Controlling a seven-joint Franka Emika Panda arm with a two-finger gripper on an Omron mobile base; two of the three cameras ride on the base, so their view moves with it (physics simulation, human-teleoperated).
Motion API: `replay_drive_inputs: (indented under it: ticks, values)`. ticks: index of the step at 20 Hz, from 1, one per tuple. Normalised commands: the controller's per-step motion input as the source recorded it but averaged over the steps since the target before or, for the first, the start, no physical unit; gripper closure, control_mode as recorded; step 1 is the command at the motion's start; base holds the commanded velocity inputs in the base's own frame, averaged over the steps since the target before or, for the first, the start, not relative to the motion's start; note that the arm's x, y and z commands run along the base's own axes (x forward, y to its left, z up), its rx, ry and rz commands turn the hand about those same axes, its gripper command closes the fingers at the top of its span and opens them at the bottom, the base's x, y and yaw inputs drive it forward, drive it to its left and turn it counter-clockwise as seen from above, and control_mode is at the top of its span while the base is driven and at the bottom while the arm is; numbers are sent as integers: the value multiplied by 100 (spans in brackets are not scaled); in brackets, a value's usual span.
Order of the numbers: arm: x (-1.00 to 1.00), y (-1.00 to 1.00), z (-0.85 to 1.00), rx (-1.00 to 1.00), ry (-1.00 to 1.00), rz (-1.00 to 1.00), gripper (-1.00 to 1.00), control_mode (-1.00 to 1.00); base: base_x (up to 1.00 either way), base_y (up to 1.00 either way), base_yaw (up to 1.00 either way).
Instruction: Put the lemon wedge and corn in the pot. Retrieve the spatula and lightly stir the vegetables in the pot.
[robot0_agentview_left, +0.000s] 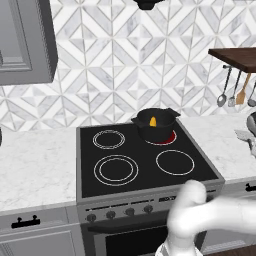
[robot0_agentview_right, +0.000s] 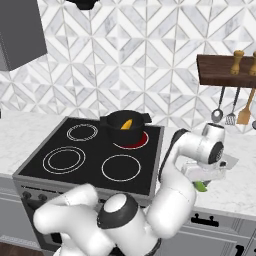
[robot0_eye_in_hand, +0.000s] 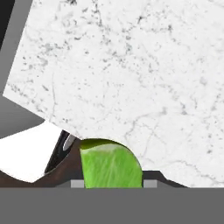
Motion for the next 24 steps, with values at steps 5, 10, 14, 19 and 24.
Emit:
replay_drive_inputs:
  ticks: [5,10,14,19,24]
  values:
    - [-35,100,75,-1,-34,-5,100,-100,0,0,0]
    - [-4,100,68,-3,-27,-9,100,-100,0,0,0]
    - [19,100,73,-1,-18,-13,100,-100,0,0,0]
    - [57,97,87,0,-7,-14,100,-100,0,0,0]
    - [81,84,73,0,0,-11,100,-100,0,0,0]
